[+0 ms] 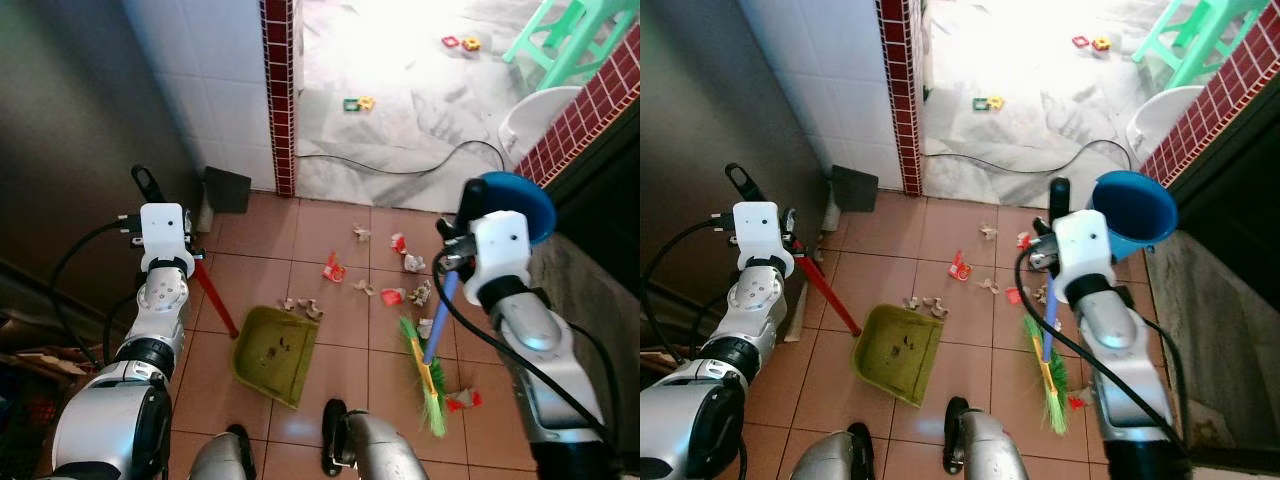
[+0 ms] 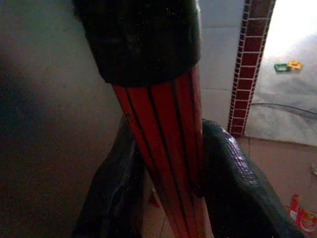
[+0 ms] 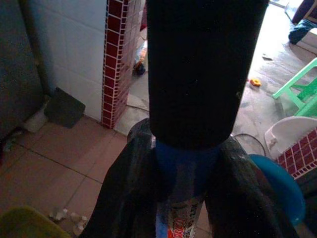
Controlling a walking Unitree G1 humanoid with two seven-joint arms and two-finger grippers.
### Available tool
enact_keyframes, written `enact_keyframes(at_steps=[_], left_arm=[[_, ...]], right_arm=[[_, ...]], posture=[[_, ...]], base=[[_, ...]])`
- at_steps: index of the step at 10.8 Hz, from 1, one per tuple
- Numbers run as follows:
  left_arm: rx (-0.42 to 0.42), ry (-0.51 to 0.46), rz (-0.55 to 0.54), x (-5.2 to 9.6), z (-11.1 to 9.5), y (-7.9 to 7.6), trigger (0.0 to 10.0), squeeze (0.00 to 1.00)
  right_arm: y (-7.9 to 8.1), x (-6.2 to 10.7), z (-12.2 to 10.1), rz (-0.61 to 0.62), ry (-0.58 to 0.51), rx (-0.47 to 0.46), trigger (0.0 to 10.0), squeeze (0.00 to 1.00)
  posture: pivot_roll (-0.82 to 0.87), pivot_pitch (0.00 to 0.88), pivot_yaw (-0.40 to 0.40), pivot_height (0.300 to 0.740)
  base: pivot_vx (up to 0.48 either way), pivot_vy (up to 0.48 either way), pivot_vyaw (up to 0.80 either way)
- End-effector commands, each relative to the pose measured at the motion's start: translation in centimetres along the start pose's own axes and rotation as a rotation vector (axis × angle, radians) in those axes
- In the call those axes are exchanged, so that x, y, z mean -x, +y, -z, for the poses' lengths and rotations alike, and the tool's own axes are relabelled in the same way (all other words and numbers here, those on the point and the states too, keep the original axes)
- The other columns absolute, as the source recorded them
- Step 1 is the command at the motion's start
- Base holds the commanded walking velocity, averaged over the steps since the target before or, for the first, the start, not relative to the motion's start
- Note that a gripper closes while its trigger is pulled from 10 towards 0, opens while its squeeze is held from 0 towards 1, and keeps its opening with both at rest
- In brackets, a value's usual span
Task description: Sweep floor
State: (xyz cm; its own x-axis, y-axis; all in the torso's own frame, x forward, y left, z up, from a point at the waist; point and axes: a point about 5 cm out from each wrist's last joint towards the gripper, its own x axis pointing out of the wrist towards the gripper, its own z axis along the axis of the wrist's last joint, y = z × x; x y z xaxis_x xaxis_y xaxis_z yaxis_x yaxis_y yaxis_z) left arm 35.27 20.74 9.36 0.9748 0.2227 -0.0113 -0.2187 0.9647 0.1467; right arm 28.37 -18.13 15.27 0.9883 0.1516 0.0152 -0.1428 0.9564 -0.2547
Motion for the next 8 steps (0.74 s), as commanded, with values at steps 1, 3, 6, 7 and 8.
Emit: enact_keyframes(at_steps=[1,3,6,7,8], left_arm=[[-0.015,0.038,-0.016,0.18,0.67,0.21,0.0,0.0],[0.043,0.072,-0.085,0.25,0.95,0.25,0.0,0.0],[0.095,0.133,-0.222,0.48,1.55,0.63,0.0,0.0],[0.096,0.133,-0.249,0.52,1.49,0.5,0.0,0.0],[0.137,0.157,-0.3,0.65,1.64,0.29,0.0,0.0]], right_arm=[[0.11,-0.18,-0.39,0.003,-0.031,0.006,10.0,0.0],[0.51,-0.65,-0.57,0.003,-0.051,-0.005,10.0,0.0],[0.61,-1.0,-0.53,0.0,-0.066,-0.003,10.0,0.0],[0.67,-1.05,-0.6,-0.002,-0.072,-0.006,10.0,0.0],[0.91,-1.16,-0.66,-0.014,-0.082,-0.014,10.0,0.0]], posture=[[-0.2,0.203,-0.016,0.74],[-0.19,0.186,-0.006,0.74],[-0.19,0.167,0.008,0.74],[-0.18,0.165,0.011,0.74],[-0.18,0.16,0.013,0.74]], base=[[0.0,0.0,0.0],[0.0,0.0,0.0],[0.0,0.0,0.0],[0.0,0.0,0.0],[0.0,0.0,0.0]])
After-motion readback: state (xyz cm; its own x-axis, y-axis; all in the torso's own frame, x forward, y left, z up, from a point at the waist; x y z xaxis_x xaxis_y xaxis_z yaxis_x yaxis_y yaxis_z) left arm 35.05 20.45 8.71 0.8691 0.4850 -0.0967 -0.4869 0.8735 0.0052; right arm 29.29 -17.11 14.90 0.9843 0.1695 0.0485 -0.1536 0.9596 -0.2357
